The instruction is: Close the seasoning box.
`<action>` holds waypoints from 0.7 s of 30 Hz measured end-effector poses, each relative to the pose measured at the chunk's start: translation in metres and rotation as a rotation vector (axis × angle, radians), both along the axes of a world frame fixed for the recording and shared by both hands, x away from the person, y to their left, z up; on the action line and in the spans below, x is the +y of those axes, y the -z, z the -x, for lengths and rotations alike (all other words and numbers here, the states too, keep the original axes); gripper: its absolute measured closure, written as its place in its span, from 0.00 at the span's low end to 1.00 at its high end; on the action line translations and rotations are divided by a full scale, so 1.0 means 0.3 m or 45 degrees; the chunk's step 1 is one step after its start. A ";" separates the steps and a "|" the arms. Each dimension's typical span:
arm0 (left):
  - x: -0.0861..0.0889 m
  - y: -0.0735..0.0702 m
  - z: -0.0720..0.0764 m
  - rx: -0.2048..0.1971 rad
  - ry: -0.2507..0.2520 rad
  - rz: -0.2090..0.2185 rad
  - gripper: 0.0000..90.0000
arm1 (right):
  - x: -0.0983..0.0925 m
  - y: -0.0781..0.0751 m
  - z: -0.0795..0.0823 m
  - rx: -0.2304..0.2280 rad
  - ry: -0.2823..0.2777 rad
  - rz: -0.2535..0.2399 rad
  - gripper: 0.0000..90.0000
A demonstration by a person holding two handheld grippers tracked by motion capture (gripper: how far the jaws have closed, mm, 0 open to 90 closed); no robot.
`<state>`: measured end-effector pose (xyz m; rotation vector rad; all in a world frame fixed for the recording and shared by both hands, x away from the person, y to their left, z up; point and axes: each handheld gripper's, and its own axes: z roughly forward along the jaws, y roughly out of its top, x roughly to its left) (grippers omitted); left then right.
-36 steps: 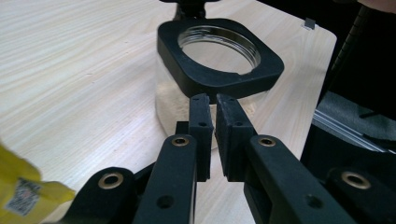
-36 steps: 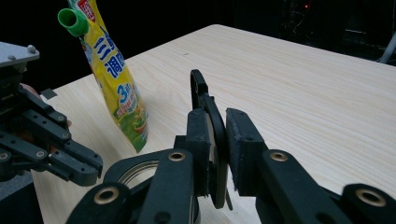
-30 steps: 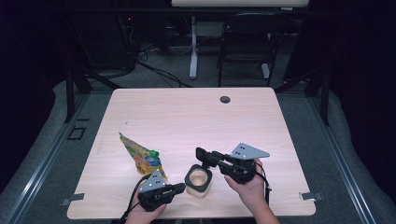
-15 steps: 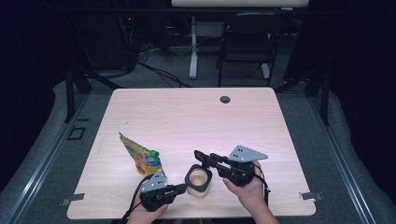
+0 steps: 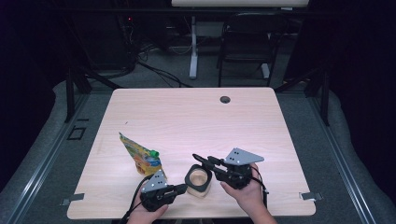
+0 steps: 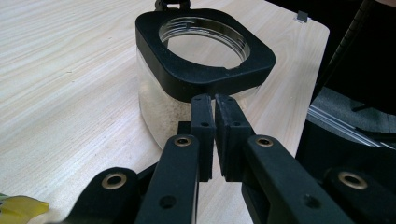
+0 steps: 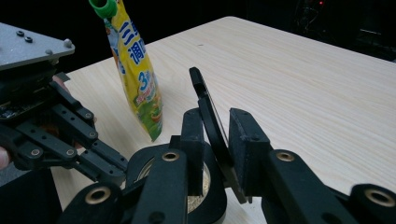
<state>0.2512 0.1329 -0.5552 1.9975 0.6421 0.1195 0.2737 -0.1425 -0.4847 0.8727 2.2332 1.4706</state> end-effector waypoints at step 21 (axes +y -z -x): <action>0.005 0.003 0.002 -0.002 -0.006 0.008 0.94 | 0.035 0.050 0.062 -0.022 -0.035 0.057 0.65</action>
